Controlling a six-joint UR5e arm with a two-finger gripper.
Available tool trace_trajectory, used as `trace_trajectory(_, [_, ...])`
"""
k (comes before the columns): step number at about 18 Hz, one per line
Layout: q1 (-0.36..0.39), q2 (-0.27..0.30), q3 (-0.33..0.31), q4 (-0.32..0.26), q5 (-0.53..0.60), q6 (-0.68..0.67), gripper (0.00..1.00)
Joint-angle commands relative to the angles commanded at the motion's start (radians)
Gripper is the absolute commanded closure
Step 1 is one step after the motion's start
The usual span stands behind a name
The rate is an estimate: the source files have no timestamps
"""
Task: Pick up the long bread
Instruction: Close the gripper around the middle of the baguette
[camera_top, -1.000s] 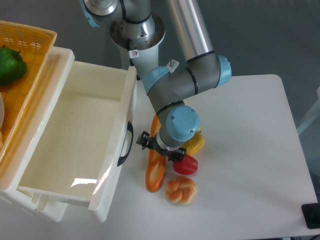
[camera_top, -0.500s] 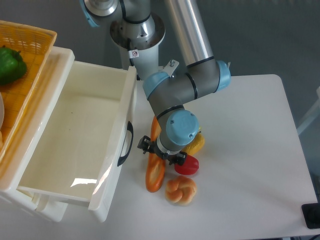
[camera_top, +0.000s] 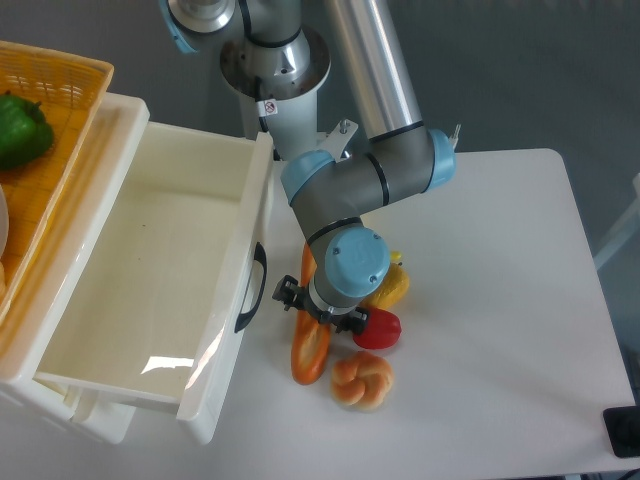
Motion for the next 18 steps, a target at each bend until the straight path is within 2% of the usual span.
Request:
trace_trajectory(8, [0.0, 0.0, 0.002, 0.0, 0.0, -0.014, 0.0])
trace_trajectory(13, [-0.003, -0.011, 0.002, 0.035, 0.002, -0.049, 0.0])
trace_trajectory(18, [-0.003, -0.015, 0.002, 0.04, 0.002, -0.048, 0.0])
